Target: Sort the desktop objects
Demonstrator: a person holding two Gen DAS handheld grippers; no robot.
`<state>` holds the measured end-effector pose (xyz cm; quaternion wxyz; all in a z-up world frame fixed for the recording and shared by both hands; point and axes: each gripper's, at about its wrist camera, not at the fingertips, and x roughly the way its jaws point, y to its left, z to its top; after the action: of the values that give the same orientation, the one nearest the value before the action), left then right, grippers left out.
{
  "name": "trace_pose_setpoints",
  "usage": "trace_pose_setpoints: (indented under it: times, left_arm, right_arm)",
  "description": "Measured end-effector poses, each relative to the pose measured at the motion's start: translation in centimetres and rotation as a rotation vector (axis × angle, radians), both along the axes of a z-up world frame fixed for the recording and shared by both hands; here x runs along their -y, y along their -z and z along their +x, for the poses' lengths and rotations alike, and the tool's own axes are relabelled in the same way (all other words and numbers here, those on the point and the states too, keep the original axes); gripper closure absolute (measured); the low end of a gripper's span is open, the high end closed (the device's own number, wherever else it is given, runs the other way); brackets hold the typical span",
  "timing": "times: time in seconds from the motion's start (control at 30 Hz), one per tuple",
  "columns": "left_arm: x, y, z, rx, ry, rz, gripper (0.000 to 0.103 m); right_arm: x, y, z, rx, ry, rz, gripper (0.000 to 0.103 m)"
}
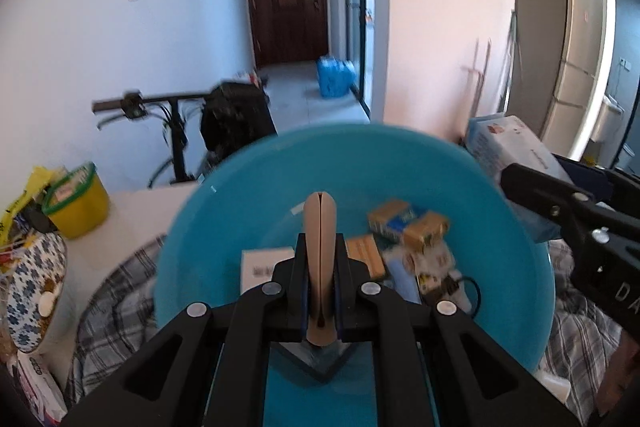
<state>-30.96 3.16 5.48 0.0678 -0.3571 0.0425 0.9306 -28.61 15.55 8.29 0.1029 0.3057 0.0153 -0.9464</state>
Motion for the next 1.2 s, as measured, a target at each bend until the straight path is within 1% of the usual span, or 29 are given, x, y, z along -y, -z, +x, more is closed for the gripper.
trace_pose_setpoints:
  times: [0.1, 0.27, 0.37, 0.53, 0.8, 0.83, 0.87, 0.97, 1.13, 1.17, 1.2]
  left_arm:
    - [0.0, 1.1, -0.5, 0.058, 0.009, -0.006, 0.094]
    - [-0.1, 2.4, -1.1, 0.109, -0.002, -0.041, 0.094]
    - [0.1, 2.8, -1.4, 0.143, 0.002, -0.027, 0.094]
    - [0.8, 3.1, -2.0, 0.159, -0.005, -0.023, 0.094]
    - [0.8, 2.7, -2.0, 0.156, 0.002, -0.009, 0.093]
    - [0.7, 2.6, -1.9, 0.150, 0.004, -0.011, 0.093]
    - [0.6, 2.5, -1.8, 0.140, 0.007, -0.019, 0.090]
    - [0.3, 2.4, -1.7, 0.124, 0.003, -0.035, 0.089]
    - [0.8, 2.2, -1.8, 0.133, -0.003, -0.014, 0.088]
    - [0.9, 2.1, -1.8, 0.132, -0.004, -0.010, 0.085]
    - [1.1, 2.0, -1.8, 0.126, -0.010, -0.005, 0.079]
  right_arm:
    - [0.0, 0.9, -0.5, 0.046, -0.007, 0.003, 0.065]
    - [0.2, 2.5, -1.2, 0.133, -0.043, 0.014, 0.065]
    - [0.6, 3.5, -1.5, 0.169, -0.058, 0.012, 0.065]
    - [0.9, 4.6, -1.9, 0.209, -0.064, 0.028, 0.065]
    - [0.8, 4.7, -2.0, 0.211, -0.063, 0.031, 0.065]
    - [0.9, 4.6, -2.0, 0.208, -0.064, 0.031, 0.065]
    - [0.8, 4.5, -1.9, 0.205, -0.064, 0.031, 0.065]
    - [1.0, 4.3, -2.0, 0.196, -0.061, 0.030, 0.065]
    - [1.1, 4.0, -2.0, 0.183, -0.050, 0.031, 0.065]
    - [1.0, 3.9, -2.0, 0.182, -0.051, 0.031, 0.065]
    - [1.1, 3.9, -2.0, 0.182, -0.050, 0.030, 0.065]
